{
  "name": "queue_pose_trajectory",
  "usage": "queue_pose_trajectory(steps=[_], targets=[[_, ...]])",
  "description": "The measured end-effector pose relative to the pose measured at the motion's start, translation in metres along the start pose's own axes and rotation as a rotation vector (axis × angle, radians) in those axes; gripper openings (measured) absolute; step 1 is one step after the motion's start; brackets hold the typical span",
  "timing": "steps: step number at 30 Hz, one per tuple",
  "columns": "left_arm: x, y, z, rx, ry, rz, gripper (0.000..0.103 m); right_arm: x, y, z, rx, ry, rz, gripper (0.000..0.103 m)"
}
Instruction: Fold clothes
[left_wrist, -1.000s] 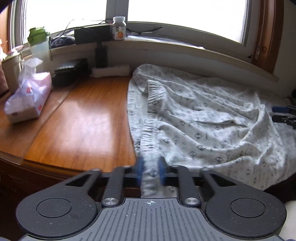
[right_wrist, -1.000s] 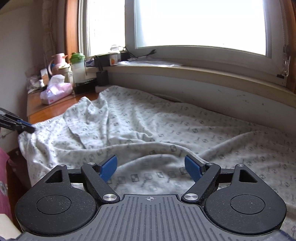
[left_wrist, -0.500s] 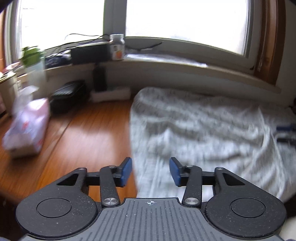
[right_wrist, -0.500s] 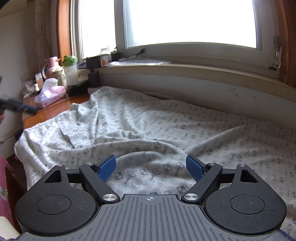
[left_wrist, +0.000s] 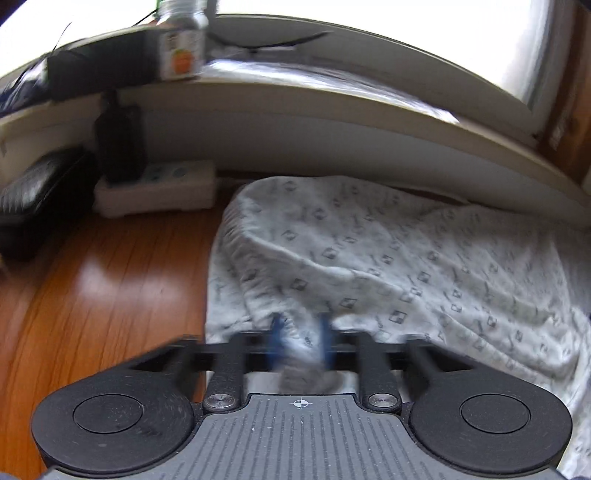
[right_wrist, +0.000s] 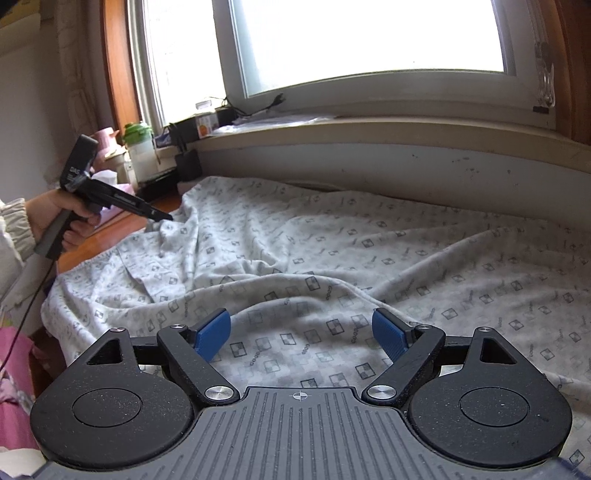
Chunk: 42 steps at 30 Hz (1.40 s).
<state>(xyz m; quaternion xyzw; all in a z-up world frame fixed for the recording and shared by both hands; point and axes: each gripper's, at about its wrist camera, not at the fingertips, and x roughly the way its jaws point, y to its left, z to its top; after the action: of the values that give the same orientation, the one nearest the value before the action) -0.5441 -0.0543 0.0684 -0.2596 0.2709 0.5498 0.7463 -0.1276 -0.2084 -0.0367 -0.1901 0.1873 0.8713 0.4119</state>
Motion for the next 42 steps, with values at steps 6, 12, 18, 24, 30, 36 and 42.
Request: queue_pose_trajectory(steps=[6,12,18,24,30,36,42], targets=[[-0.019,-0.004,0.021,0.049,-0.127,0.181,0.003,0.0,-0.001,0.0,0.005,0.005,0.014,0.083],[-0.014,-0.006,0.007,0.045,-0.084,0.232,0.033,-0.001,-0.002,0.0,0.017,0.0,0.013,0.083],[-0.024,-0.055,-0.009,0.128,-0.124,0.041,0.046,0.0,0.002,0.003,-0.019,0.002,0.01,0.084],[-0.023,-0.119,-0.026,0.292,-0.107,-0.155,0.059,0.004,-0.003,0.002,0.013,0.023,0.029,0.084],[-0.023,-0.147,-0.036,0.388,-0.093,-0.197,0.064,0.004,-0.007,0.002,0.049,0.024,0.034,0.084],[-0.018,-0.15,-0.041,0.431,-0.043,-0.21,0.067,0.003,-0.006,0.001,0.044,0.015,0.03,0.085],[0.0,-0.162,-0.04,0.495,-0.035,-0.204,0.044,0.003,-0.007,0.001,0.054,0.012,0.038,0.088]])
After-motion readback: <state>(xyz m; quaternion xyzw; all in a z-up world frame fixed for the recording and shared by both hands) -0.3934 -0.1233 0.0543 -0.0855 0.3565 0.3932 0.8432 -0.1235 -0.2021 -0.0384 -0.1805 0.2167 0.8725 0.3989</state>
